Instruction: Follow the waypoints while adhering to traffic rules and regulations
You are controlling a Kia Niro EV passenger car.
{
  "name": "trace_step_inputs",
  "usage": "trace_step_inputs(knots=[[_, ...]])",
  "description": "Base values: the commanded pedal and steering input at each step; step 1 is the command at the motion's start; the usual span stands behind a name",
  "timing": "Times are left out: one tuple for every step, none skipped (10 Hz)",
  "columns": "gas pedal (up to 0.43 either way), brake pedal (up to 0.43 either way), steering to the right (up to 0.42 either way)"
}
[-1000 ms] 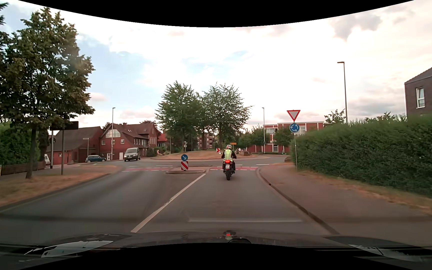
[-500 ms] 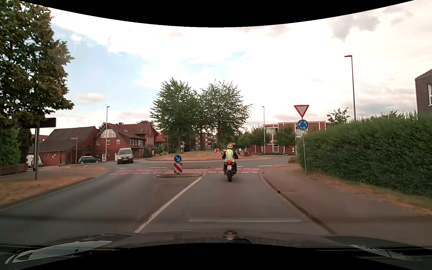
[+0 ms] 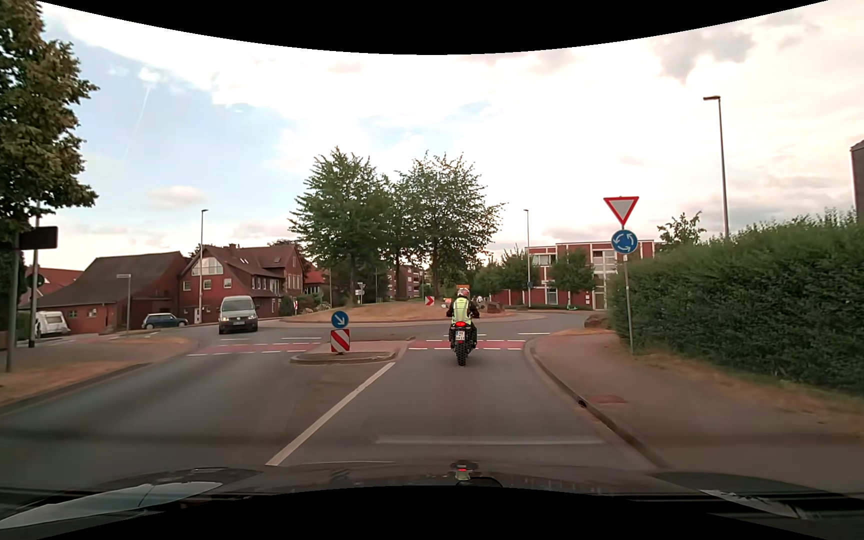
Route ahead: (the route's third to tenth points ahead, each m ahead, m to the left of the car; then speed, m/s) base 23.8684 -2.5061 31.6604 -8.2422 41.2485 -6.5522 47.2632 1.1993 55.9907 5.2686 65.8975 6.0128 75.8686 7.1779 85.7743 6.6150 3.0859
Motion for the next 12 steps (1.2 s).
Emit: trace_step_inputs(knots=[[0.110, 0.000, 0.012], [0.110, 0.000, 0.011], [0.110, 0.000, 0.011], [0.110, 0.000, 0.010], [0.098, 0.000, 0.010], [0.008, 0.000, 0.010], [0.000, 0.000, 0.011], [0.000, 0.000, 0.010], [0.000, 0.000, 0.010], [0.000, 0.000, 0.010], [0.000, 0.000, 0.010], [0.000, 0.000, 0.010]])
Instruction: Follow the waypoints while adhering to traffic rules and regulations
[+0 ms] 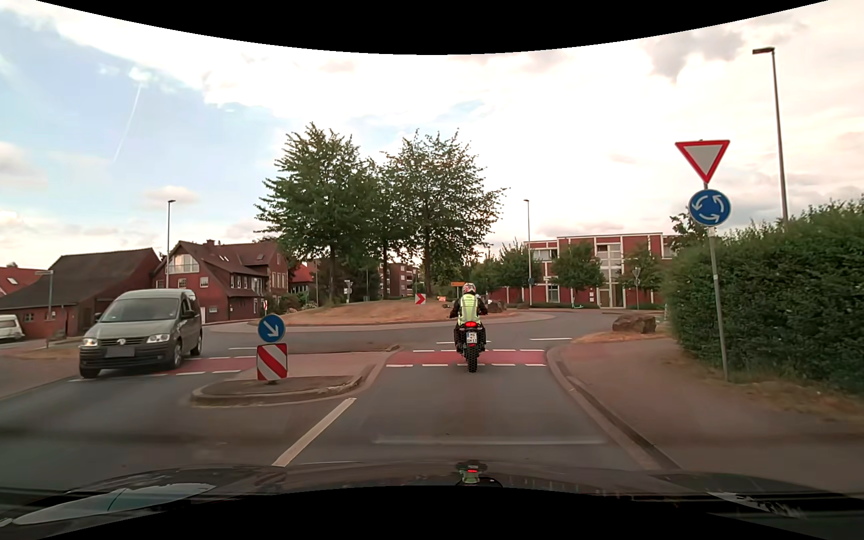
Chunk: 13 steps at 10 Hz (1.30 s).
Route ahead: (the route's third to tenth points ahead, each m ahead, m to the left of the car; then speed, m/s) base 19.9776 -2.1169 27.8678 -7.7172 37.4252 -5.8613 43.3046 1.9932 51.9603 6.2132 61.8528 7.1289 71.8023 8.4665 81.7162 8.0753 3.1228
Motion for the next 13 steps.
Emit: trace_step_inputs(knots=[[0.000, 0.000, 0.010], [0.087, 0.000, 0.010], [0.110, 0.000, 0.010], [0.110, 0.000, 0.009], [0.110, 0.000, 0.009], [0.098, 0.000, 0.009], [0.098, 0.000, 0.009], [0.087, 0.000, 0.009], [0.067, 0.000, 0.009], [0.059, 0.000, 0.009], [0.039, 0.000, 0.009], [0.028, 0.000, 0.009], [0.039, 0.000, 0.009]])
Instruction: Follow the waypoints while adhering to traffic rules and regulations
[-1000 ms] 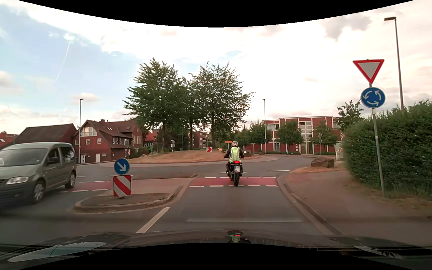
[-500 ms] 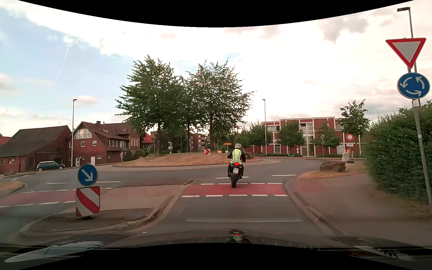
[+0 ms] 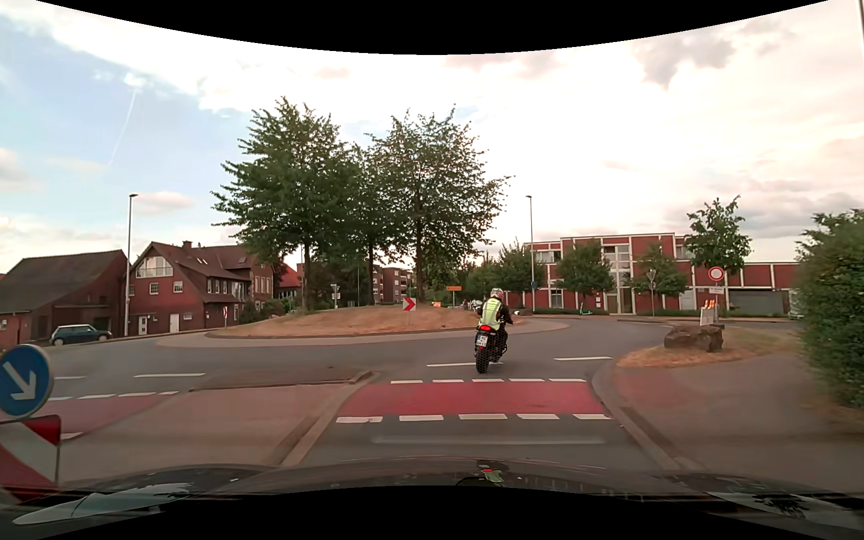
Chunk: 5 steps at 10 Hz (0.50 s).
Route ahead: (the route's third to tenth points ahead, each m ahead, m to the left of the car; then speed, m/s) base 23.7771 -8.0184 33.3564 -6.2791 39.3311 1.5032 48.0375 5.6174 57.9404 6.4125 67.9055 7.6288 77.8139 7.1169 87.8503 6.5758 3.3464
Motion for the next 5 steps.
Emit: trace_step_inputs(knots=[[0.039, 0.000, 0.010], [0.047, 0.000, 0.010], [0.059, 0.000, 0.013], [0.067, 0.000, 0.014], [0.079, 0.000, 0.017]])
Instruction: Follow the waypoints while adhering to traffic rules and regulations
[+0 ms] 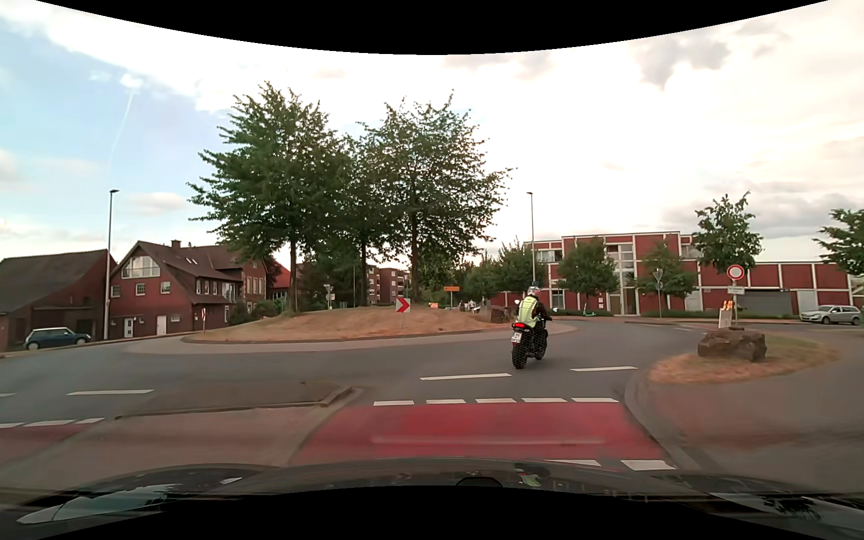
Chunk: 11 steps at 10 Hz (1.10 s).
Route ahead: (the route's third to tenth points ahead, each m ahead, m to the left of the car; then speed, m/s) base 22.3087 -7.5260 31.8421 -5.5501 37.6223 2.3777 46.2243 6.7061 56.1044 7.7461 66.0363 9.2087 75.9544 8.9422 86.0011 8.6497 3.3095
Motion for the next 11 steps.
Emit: trace_step_inputs(knots=[[0.110, 0.000, 0.024], [0.118, 0.000, 0.036], [0.118, 0.000, 0.051], [0.130, 0.000, 0.062], [0.130, 0.000, 0.080], [0.138, 0.000, 0.100], [0.138, 0.000, 0.115], [0.150, 0.000, 0.137], [0.150, 0.000, 0.156], [0.150, 0.000, 0.180], [0.169, 0.000, 0.199]])
